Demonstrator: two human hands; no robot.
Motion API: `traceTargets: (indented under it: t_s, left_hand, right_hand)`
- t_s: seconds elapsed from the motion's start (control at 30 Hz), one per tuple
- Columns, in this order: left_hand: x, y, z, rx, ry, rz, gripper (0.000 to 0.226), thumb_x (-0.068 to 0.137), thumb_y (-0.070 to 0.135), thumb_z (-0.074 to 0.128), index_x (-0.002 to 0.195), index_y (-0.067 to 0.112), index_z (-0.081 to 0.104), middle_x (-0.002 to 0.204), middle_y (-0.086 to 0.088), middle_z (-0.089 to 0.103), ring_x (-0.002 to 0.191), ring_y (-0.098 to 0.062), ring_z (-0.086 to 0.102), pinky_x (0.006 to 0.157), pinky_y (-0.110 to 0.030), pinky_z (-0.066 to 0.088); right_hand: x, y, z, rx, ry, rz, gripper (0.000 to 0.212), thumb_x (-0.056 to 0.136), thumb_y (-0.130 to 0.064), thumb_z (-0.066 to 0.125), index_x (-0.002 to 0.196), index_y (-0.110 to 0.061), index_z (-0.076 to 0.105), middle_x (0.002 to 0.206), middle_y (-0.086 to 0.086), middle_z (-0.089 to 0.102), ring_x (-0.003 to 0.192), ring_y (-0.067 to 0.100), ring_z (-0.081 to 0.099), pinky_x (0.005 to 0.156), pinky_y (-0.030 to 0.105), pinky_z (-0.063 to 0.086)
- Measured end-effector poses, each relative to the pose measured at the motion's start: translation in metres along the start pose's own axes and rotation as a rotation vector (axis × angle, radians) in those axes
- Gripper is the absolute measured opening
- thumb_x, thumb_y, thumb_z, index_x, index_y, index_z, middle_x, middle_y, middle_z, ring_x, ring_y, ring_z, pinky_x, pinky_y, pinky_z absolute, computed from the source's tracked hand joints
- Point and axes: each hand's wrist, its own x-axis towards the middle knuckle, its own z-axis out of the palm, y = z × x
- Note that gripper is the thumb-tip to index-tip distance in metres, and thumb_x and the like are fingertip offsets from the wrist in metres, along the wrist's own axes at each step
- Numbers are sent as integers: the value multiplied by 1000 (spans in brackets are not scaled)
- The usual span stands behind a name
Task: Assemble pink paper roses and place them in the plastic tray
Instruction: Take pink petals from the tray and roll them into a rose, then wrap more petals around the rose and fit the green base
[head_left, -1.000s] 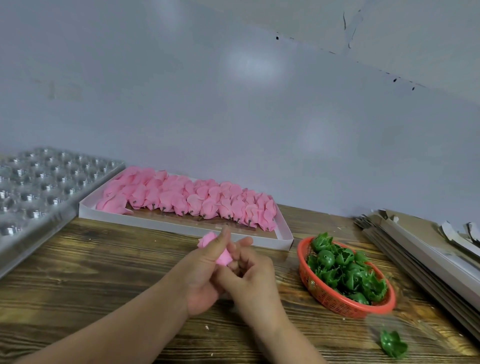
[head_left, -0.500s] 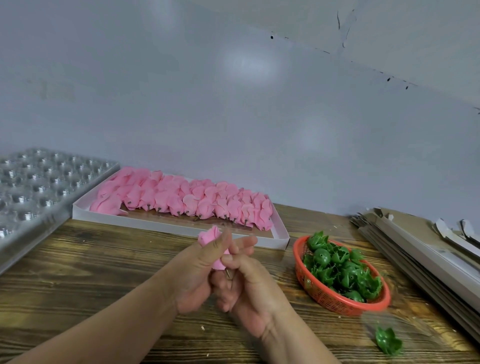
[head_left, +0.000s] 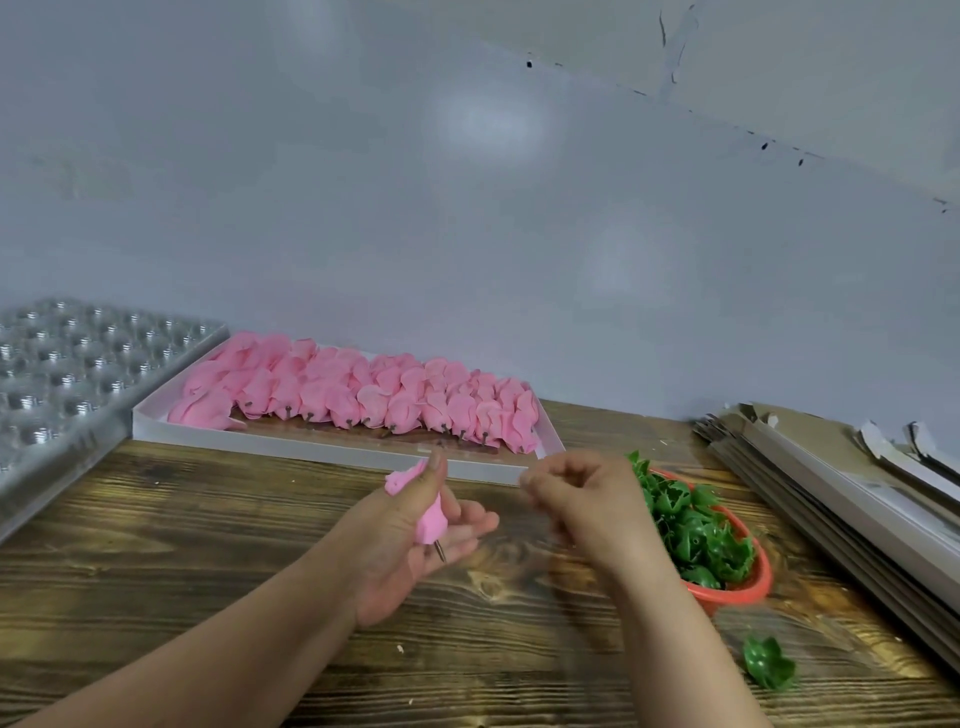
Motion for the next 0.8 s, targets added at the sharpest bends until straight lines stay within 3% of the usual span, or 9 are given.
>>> traceTargets:
  t_s: [0.07, 0.13, 0.2, 0.27, 0.37, 0.5, 0.6, 0.73, 0.8]
  left_hand:
    - [-2, 2, 2, 26, 11, -6, 43, 77, 46, 58, 50, 14, 64, 71, -11, 70, 79, -26, 73, 65, -34, 58]
    - [-4, 4, 4, 67, 8, -14, 43, 77, 48, 56, 49, 15, 63, 65, -8, 66, 66, -21, 70, 61, -32, 57]
    - [-6, 3, 6, 115, 9, -20, 43, 77, 50, 55, 49, 17, 62, 62, -6, 64, 62, -19, 67, 61, -32, 57]
    - [-6, 2, 7, 144, 23, -22, 42, 77, 49, 55, 51, 16, 61, 62, -5, 63, 61, -19, 67, 61, -31, 57]
    - [-6, 1, 7, 138, 47, -22, 42, 78, 47, 56, 55, 12, 58, 62, -7, 63, 61, -19, 67, 59, -30, 56]
    - [-6, 1, 9, 99, 68, -18, 40, 78, 44, 57, 59, 9, 57, 63, -9, 64, 60, -19, 67, 56, -29, 56]
    - [-5, 0, 10, 97, 78, -18, 40, 77, 44, 58, 60, 8, 57, 63, -10, 64, 59, -19, 67, 56, -28, 55]
    - [-4, -1, 10, 108, 75, -23, 40, 77, 45, 57, 61, 9, 57, 63, -9, 64, 60, -19, 67, 57, -29, 56]
    - [-4, -1, 10, 108, 78, -25, 40, 76, 45, 57, 62, 9, 57, 63, -8, 64, 60, -19, 67, 57, -29, 56]
  right_hand:
    - [7, 4, -20, -179, 194, 7, 24, 76, -3, 70, 57, -15, 64, 46, -7, 57, 41, 3, 47, 45, 18, 38]
    - [10, 11, -43, -521, 295, 100, 19, 78, -13, 69, 60, -18, 64, 55, -5, 63, 55, 9, 59, 55, 25, 46]
    - [10, 14, -66, -857, 286, 276, 10, 79, -22, 65, 70, -19, 65, 70, 1, 67, 71, 20, 63, 62, 29, 47]
    - [8, 16, -80, -1038, 196, 418, 9, 77, -25, 66, 80, -17, 65, 79, 3, 66, 79, 23, 62, 64, 28, 45]
    - [7, 16, -84, -1113, 33, 500, 17, 72, -32, 70, 77, -18, 62, 77, -1, 62, 78, 19, 61, 70, 30, 51]
    - [10, 17, -78, -1194, -75, 483, 18, 74, -32, 64, 68, -21, 52, 71, -6, 57, 72, 13, 55, 59, 24, 41]
    - [13, 18, -75, -1188, -103, 494, 12, 77, -28, 61, 72, -19, 54, 75, -4, 61, 75, 15, 58, 60, 27, 43]
    - [15, 21, -72, -1138, -82, 479, 6, 77, -15, 54, 76, -13, 60, 75, 1, 63, 78, 21, 62, 75, 35, 55]
    - [15, 20, -73, -1111, -60, 476, 6, 75, -13, 54, 75, -12, 60, 73, 2, 62, 76, 22, 62, 73, 33, 54]
